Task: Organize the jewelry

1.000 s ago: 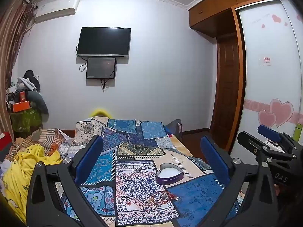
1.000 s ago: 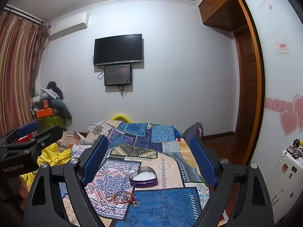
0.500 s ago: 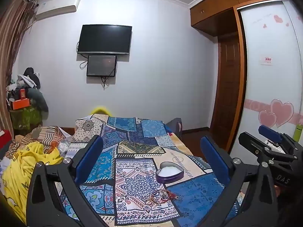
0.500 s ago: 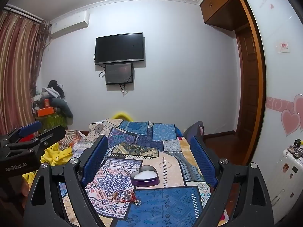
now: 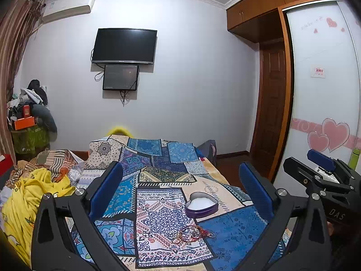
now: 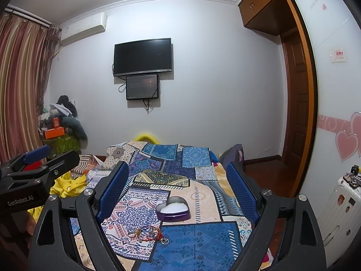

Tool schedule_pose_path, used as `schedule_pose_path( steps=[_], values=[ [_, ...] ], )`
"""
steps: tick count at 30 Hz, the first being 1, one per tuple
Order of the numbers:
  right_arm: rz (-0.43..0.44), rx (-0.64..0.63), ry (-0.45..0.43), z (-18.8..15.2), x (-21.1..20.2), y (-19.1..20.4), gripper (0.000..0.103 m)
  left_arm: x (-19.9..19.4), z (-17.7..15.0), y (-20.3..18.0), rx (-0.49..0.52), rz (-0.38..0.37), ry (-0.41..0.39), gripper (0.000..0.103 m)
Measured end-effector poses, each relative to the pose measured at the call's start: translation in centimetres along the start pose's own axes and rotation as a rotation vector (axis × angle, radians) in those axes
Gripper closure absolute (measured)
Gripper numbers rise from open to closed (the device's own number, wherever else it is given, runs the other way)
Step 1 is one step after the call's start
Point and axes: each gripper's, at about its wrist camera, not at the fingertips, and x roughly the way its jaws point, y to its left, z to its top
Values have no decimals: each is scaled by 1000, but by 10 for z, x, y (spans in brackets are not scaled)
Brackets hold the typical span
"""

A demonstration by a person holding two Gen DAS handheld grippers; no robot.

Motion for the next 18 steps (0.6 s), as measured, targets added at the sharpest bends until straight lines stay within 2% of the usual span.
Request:
schedule_pose_path(
  steps=[18],
  values=[
    [4,2,2,-1,0,0,17,0,0,1,0,-2,1,0]
  ],
)
